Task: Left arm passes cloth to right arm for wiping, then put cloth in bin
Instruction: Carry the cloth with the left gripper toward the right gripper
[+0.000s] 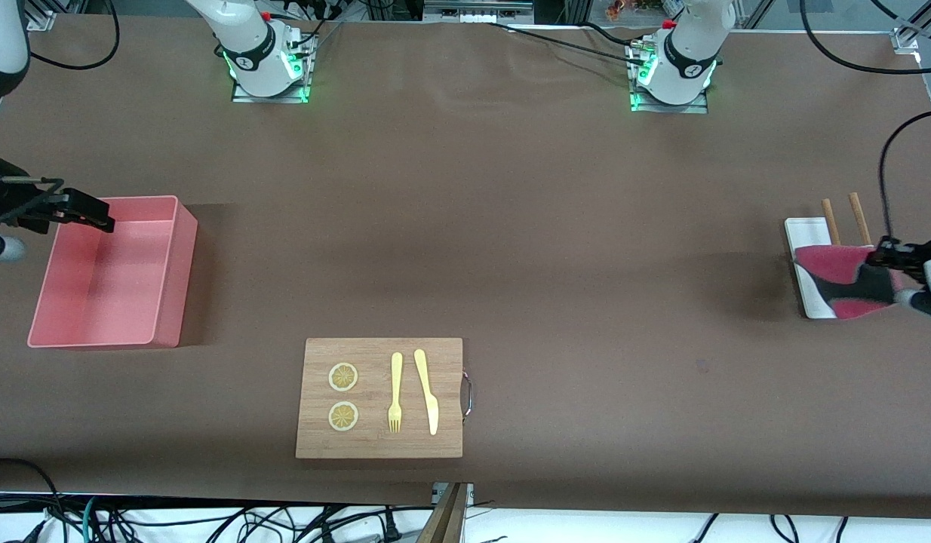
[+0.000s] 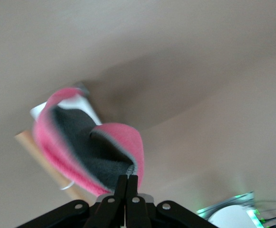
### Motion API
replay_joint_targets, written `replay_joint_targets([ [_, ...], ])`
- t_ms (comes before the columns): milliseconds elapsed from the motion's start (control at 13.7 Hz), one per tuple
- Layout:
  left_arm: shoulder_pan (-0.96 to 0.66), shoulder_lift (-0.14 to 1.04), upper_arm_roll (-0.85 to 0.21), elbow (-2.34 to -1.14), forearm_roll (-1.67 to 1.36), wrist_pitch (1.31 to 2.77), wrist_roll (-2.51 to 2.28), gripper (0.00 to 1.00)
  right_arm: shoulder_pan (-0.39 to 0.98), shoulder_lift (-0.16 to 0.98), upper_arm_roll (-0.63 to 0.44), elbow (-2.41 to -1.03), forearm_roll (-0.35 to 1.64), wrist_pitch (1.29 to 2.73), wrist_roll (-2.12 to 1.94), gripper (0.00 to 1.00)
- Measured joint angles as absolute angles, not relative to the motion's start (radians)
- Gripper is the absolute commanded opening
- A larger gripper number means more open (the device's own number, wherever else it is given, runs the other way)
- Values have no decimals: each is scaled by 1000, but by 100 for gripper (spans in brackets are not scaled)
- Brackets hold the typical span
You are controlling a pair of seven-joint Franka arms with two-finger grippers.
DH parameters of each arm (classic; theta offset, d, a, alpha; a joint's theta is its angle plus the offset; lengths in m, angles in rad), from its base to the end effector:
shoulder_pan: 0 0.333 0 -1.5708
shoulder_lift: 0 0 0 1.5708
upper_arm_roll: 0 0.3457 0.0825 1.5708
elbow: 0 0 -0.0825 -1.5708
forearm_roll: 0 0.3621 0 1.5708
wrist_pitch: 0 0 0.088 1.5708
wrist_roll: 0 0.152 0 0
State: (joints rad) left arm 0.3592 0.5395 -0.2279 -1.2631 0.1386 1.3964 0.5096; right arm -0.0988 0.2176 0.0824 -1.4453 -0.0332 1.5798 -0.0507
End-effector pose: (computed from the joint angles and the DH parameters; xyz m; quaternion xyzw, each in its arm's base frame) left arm 0.6262 0.1359 0.4156 0.9637 -0.1820 -0.1883 0.0528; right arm 0.5980 -0.0197 0.5432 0.9990 0.0174 -0.0414 0.0063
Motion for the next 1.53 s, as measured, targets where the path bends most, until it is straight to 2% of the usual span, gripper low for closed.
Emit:
replay_joint_targets([
  [438,99,540,-234,-1155,32,1218,66,0,-37,247,85,-1445,44,1604,121,100],
  [729,-18,542,-233,-1132,-205,1206,-305,0,75,294,88,-1448,78,1679,420,100],
  [948,-95,547,-233,-1132,-319,1235,-518,0,166,355,89,-1450,120,1748,709,100],
  [1167,-170,546,-232,-1116,-470,1307,-729,0,195,404,89,-1450,263,1811,900,100],
  [1531,-211,548,-231,-1109,-592,1432,-874,0,313,482,90,-1451,343,1968,1245,100],
])
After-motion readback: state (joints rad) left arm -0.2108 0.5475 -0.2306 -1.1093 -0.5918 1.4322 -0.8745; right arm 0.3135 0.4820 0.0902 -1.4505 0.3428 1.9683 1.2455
